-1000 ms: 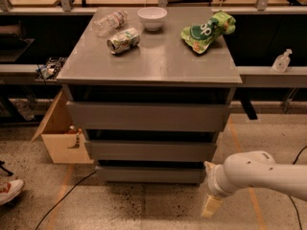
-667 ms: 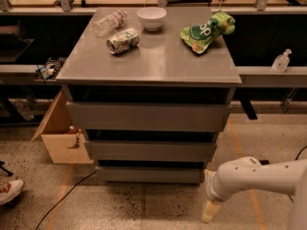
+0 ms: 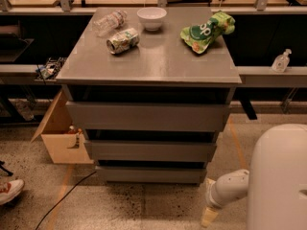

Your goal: Open bottom drawer

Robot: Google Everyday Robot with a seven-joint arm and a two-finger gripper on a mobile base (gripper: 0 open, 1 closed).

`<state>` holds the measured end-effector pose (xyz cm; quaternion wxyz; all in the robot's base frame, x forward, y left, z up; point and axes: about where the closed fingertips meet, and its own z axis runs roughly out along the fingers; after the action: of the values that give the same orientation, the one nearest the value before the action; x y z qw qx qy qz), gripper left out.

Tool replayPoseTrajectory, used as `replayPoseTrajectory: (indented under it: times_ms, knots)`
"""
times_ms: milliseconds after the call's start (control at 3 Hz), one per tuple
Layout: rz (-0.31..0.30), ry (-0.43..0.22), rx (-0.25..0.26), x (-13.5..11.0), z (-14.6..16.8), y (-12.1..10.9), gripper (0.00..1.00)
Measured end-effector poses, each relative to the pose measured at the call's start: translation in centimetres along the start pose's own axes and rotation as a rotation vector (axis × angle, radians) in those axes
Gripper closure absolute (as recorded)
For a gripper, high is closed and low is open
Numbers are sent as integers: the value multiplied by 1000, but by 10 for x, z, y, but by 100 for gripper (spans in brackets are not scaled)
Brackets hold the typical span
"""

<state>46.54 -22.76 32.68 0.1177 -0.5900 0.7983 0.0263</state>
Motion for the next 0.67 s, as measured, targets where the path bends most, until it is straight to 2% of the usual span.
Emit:
replayPoseTrajectory:
  times_ms: [333, 667]
  knots:
    - [50, -64, 32, 4, 29, -4, 0]
    - [95, -144, 39, -5, 58, -7, 0]
